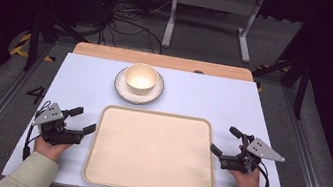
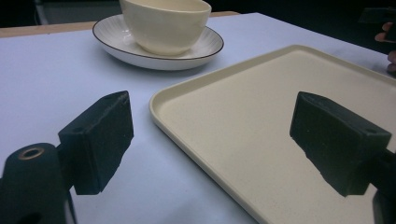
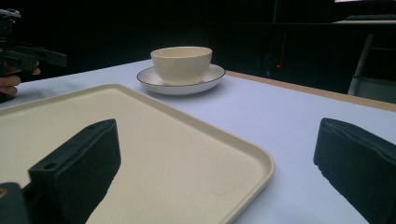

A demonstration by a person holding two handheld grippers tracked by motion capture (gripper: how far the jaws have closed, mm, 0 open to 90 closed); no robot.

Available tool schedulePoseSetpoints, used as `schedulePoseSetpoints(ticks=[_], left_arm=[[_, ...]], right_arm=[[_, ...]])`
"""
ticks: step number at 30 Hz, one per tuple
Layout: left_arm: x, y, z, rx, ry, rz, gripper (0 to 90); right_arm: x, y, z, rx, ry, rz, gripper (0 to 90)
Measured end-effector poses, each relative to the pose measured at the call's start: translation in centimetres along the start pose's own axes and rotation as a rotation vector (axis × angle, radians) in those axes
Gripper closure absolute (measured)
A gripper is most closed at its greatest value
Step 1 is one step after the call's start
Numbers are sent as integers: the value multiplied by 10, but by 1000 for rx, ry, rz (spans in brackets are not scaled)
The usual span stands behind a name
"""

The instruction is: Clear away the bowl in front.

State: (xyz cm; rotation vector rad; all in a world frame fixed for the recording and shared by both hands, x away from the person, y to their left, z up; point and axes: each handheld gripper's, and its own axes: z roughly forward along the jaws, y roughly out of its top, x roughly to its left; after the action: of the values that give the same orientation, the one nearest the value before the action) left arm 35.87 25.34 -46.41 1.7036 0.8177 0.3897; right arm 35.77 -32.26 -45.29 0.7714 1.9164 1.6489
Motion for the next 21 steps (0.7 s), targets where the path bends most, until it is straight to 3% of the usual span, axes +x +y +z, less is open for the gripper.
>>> schedulePoseSetpoints(ticks=[21], left_arm=[[-1, 1, -1, 5, 8, 4, 127]], right_arm=[[0, 0, 0, 0, 4, 5, 8]])
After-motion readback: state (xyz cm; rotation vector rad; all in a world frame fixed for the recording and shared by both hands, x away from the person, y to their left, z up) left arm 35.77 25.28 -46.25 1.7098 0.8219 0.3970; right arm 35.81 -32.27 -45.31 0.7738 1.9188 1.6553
